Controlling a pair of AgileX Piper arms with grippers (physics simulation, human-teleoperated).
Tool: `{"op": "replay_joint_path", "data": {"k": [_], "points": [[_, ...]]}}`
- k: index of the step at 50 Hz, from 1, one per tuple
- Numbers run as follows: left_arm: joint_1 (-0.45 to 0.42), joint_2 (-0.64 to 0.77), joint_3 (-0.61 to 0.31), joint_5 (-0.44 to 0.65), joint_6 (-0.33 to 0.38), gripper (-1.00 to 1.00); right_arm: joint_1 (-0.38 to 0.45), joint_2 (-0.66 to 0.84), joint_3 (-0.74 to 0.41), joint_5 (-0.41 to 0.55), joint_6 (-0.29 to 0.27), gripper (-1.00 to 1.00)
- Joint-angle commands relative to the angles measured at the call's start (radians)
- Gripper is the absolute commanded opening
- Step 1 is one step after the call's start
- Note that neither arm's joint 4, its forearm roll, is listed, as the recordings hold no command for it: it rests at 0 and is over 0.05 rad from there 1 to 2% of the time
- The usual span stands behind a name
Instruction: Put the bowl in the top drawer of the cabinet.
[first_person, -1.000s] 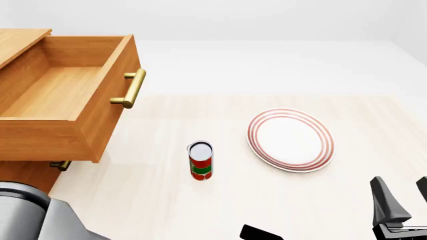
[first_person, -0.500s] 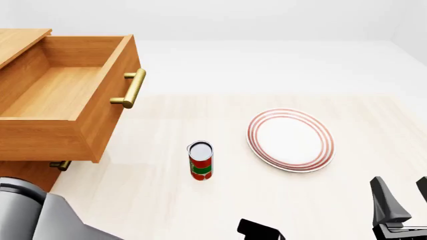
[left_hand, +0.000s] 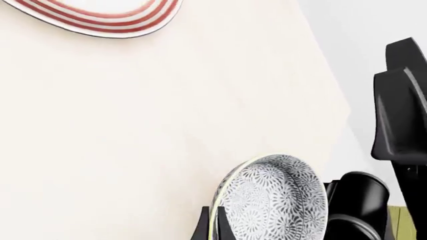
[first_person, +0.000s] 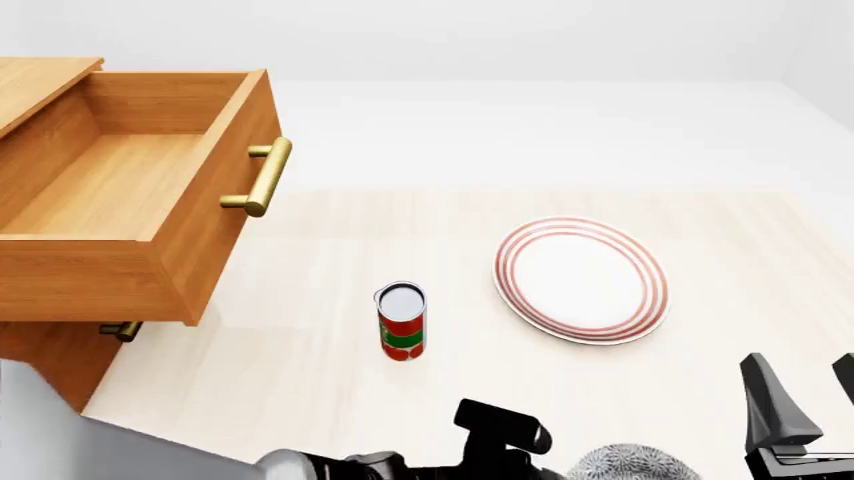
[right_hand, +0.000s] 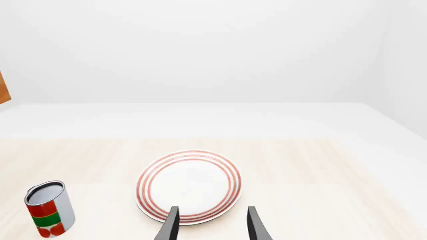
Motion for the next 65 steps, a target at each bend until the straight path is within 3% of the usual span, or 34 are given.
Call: {"op": "replay_joint_path", "data": {"k": [1,29,65], "points": [[0.029,-0.057,0.002,0.035,0.029,-1.0,0.0,0.0,0.0,0.0,0.0,1.0],[0.127,-0.18,-0.038,0.176,0.094,-1.0,0.0,0.0,0.0,0.0,0.0,1.0],[0.275,-0.394,-0.199,0.42,0.219,-1.0,0.0,0.0,0.0,0.0,0.0,1.0]]}}
